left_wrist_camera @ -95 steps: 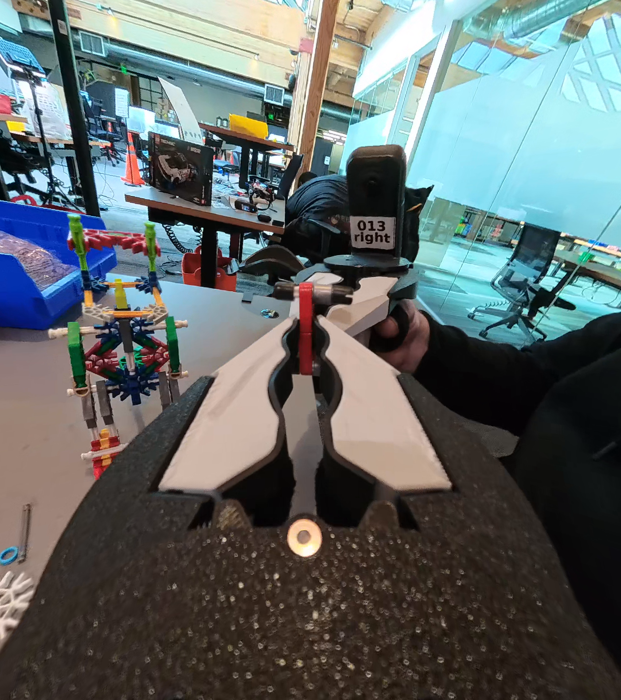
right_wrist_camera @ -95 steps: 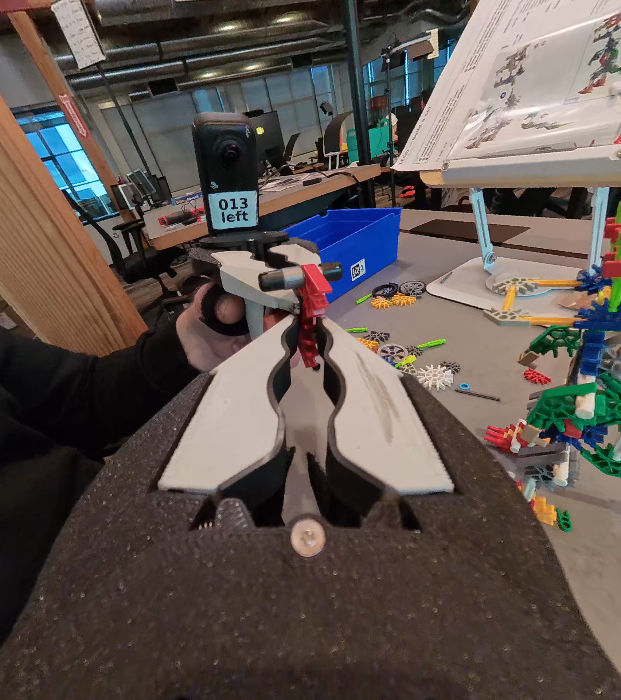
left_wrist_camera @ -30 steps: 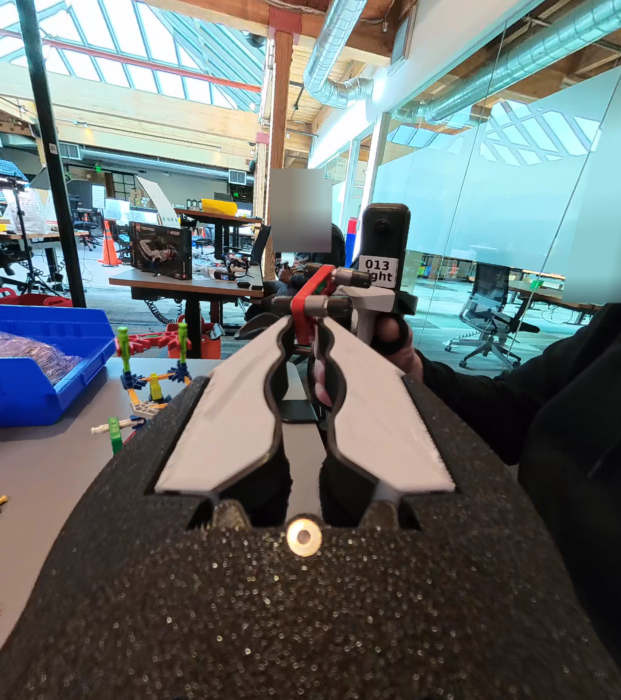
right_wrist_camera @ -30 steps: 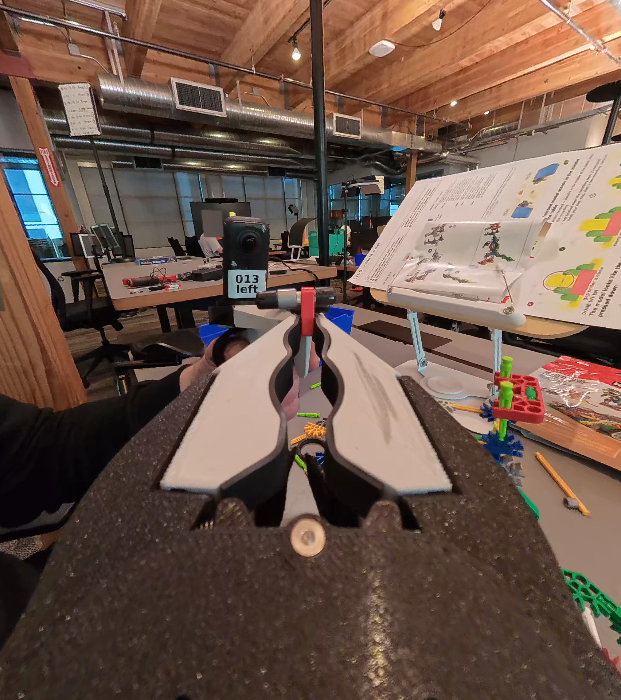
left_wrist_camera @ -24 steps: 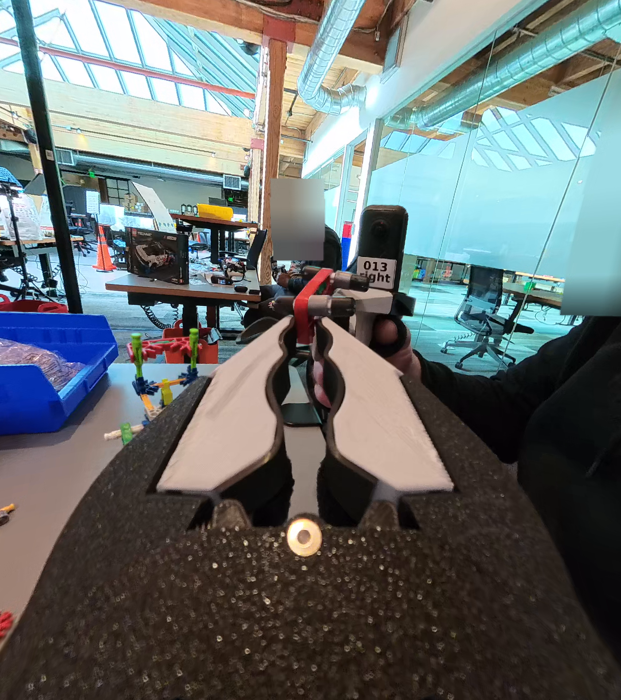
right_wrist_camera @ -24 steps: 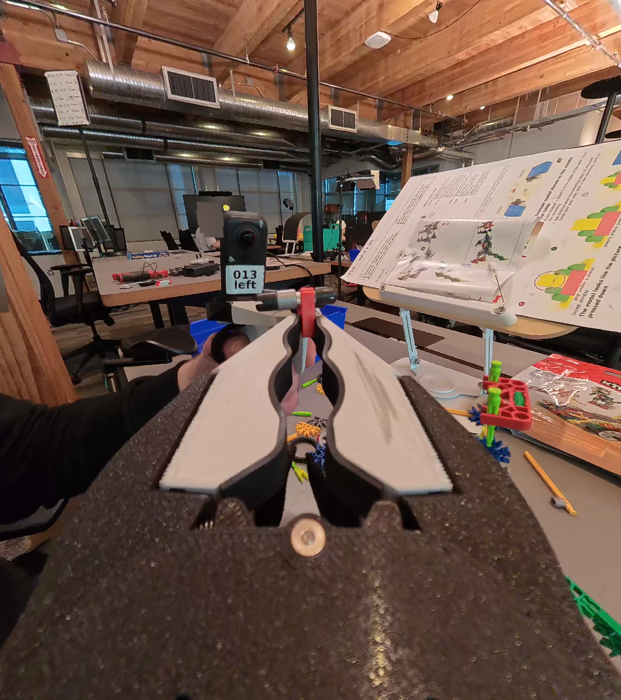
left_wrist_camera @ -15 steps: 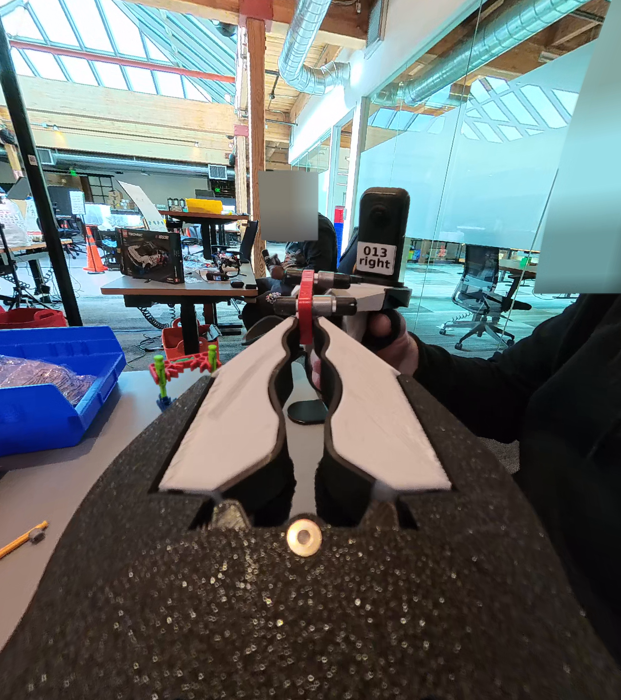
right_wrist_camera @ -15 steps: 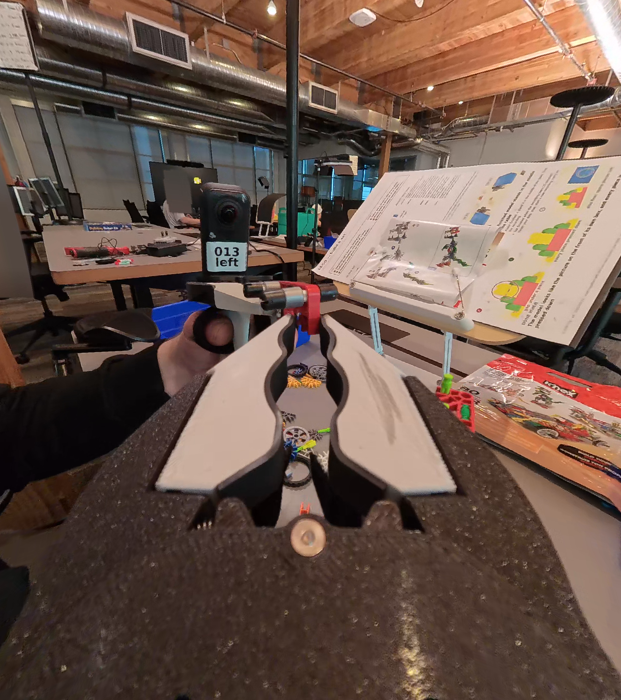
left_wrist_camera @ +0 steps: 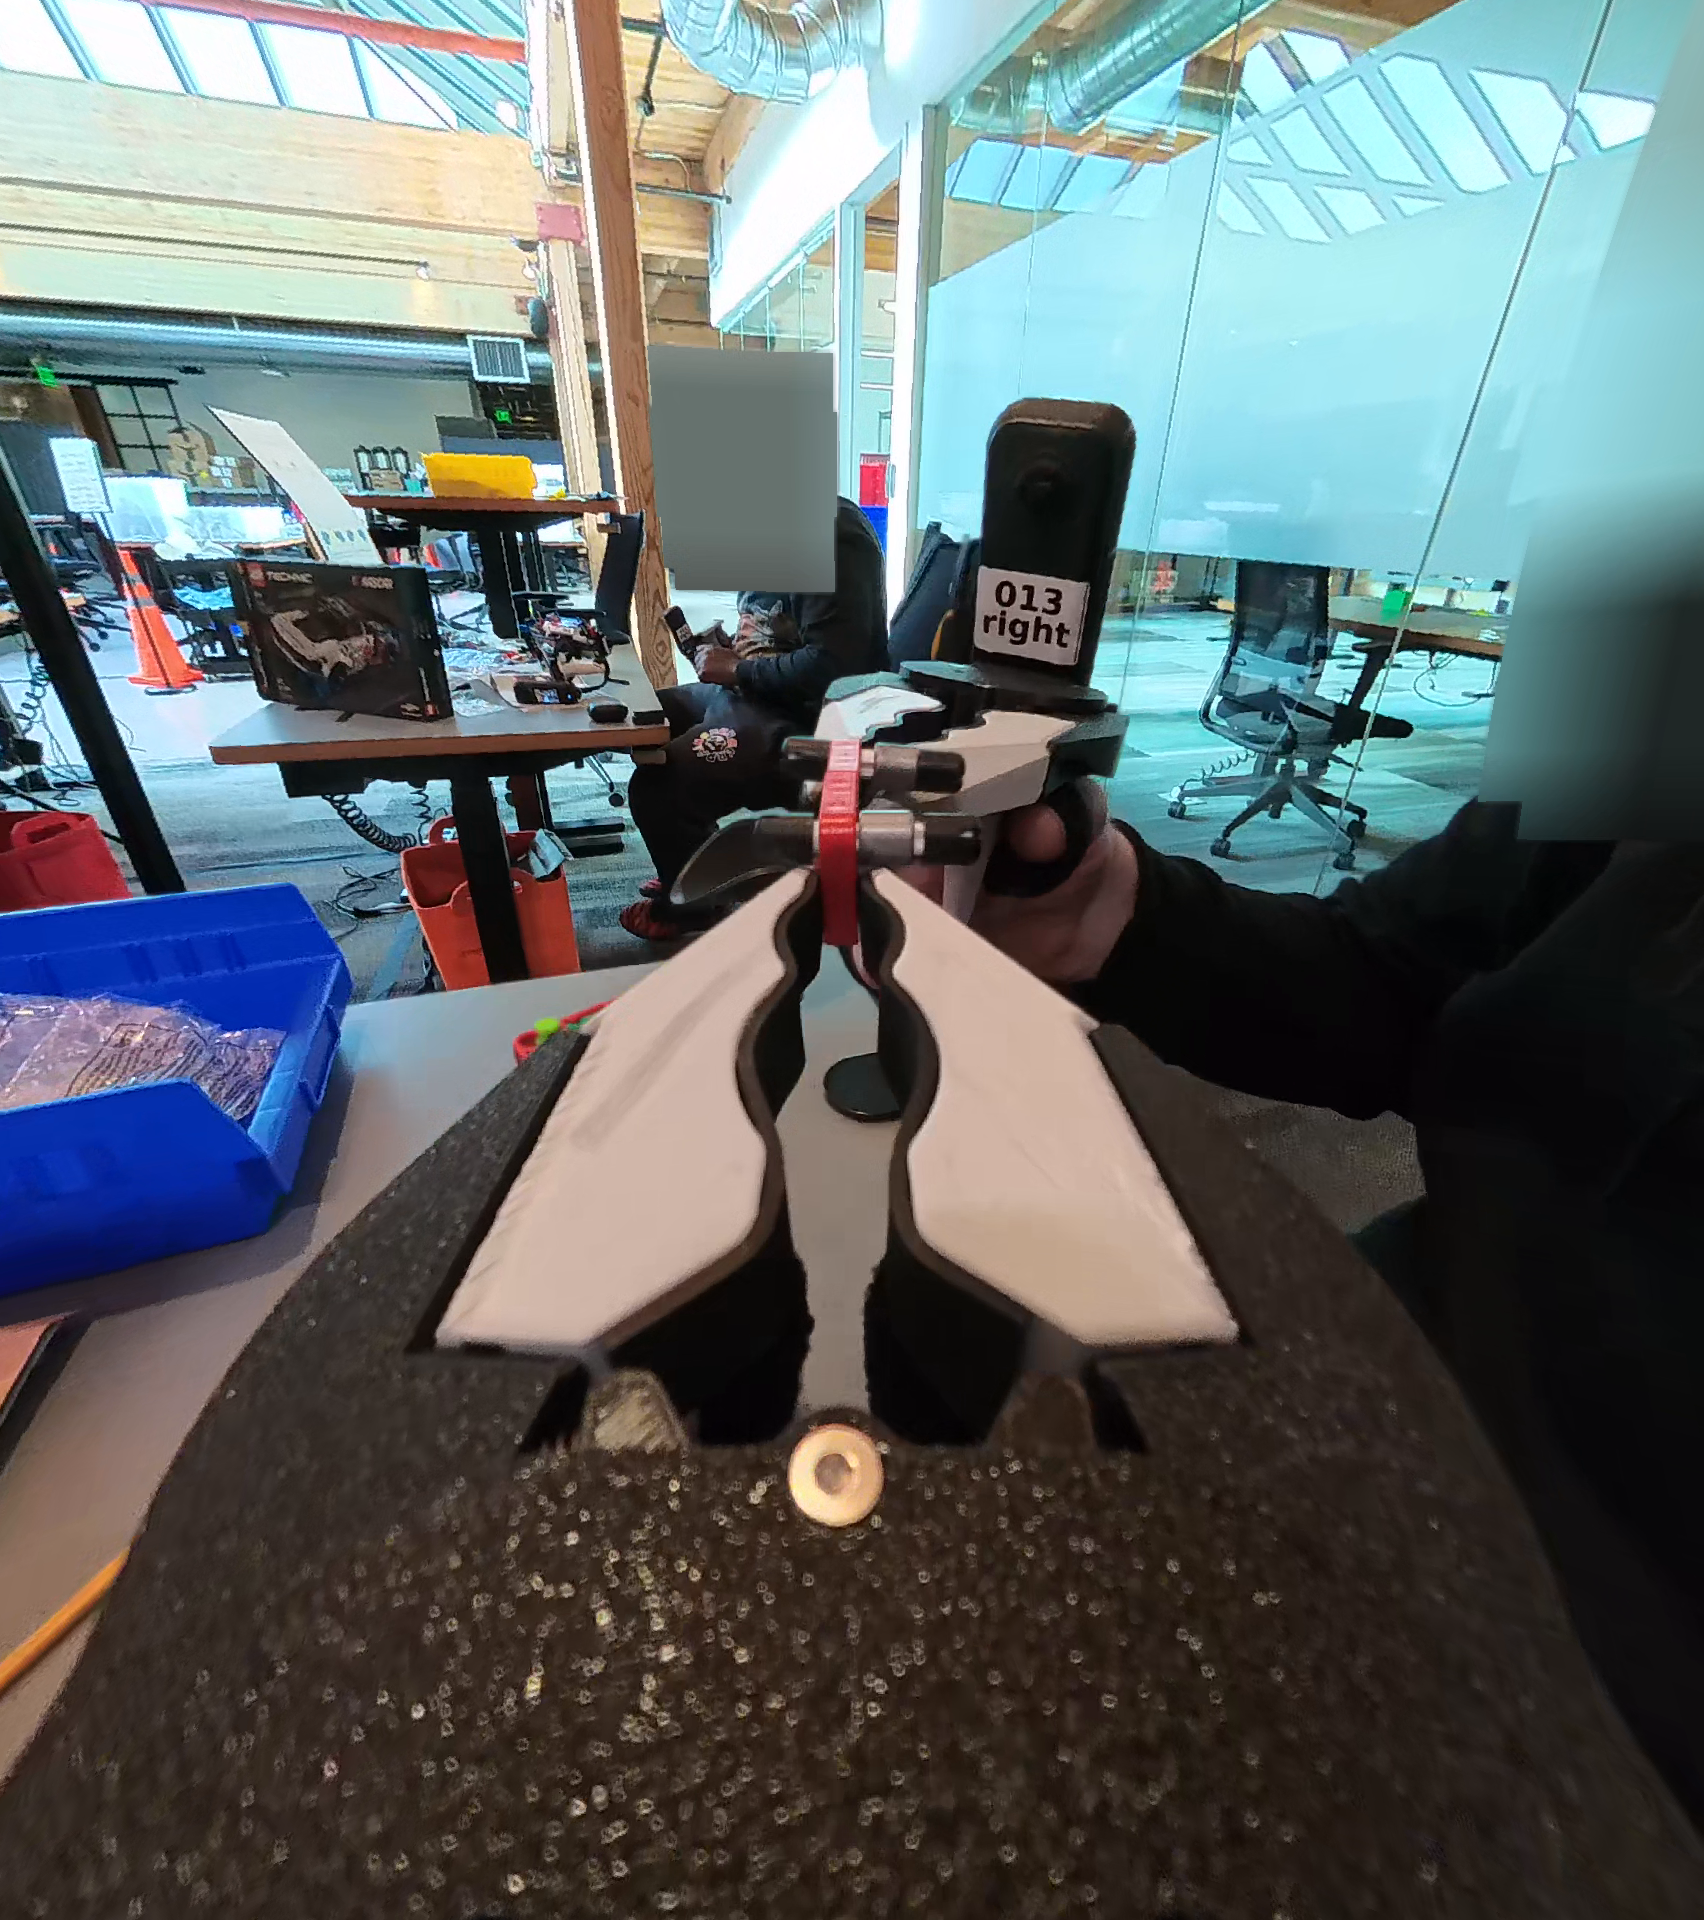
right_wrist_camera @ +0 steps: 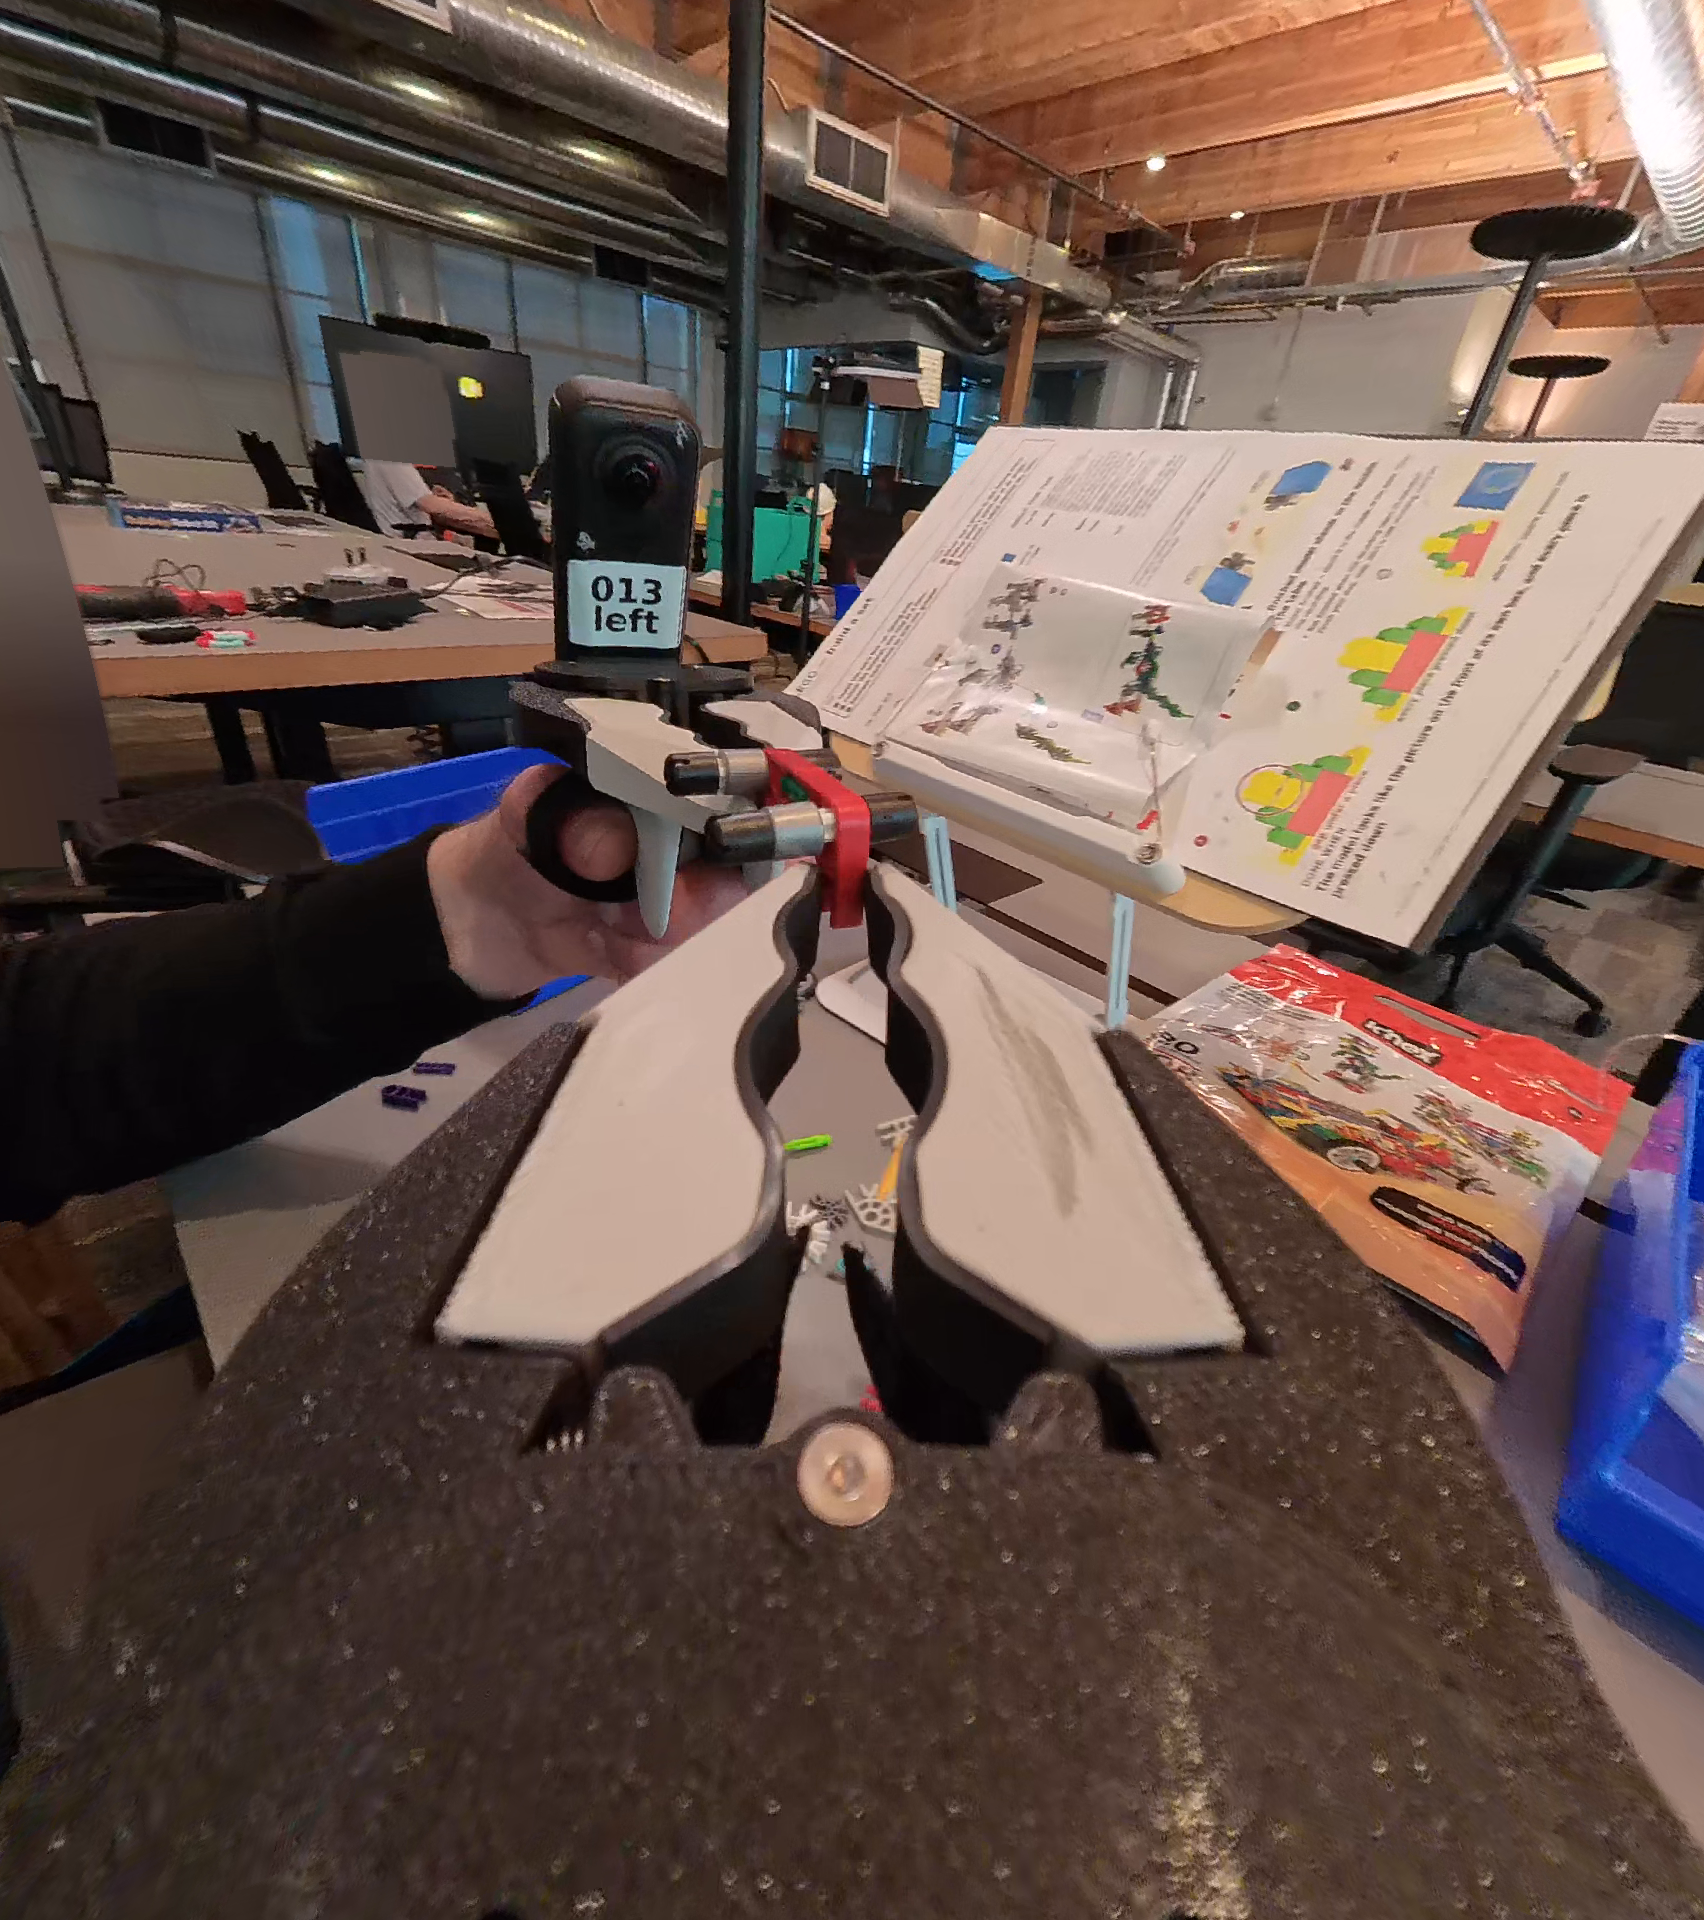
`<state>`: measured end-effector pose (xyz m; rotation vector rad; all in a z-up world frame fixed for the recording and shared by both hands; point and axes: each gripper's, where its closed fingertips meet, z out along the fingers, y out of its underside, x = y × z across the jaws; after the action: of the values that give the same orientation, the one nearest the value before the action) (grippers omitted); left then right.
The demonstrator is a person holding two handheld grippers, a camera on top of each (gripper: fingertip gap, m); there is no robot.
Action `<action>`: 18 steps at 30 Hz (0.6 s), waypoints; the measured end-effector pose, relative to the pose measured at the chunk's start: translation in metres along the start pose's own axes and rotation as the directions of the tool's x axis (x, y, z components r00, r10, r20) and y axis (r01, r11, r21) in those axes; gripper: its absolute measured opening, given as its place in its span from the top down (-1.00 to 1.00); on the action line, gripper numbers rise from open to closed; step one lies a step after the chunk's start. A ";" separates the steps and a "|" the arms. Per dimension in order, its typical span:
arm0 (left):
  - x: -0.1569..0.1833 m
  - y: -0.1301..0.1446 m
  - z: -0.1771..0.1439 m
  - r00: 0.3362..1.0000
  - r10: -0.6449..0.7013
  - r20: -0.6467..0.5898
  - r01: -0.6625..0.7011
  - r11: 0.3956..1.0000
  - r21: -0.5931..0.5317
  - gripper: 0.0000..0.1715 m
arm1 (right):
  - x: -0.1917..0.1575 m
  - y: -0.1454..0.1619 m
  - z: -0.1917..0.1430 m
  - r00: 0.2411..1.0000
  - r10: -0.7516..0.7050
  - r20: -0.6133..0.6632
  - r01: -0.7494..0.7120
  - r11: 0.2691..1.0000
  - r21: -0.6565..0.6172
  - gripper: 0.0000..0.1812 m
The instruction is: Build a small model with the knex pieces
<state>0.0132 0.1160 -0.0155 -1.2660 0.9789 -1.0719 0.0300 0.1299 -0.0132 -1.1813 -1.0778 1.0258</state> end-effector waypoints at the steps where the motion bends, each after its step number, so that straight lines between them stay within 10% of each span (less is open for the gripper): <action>1: -0.004 -0.001 0.003 1.000 0.001 -0.007 -0.001 1.000 -0.011 0.96 | 0.004 -0.001 -0.001 1.000 0.002 -0.011 -0.002 1.000 -0.002 0.93; 18: -0.056 0.013 0.026 0.999 0.032 0.004 -0.031 0.992 -0.121 0.91 | 0.047 0.022 -0.007 0.976 0.050 -0.212 -0.062 0.997 -0.051 0.95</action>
<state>0.0265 0.1766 -0.0278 -1.3468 1.0691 -0.9961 0.0453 0.1770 -0.0316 -1.3422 -0.9160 0.8944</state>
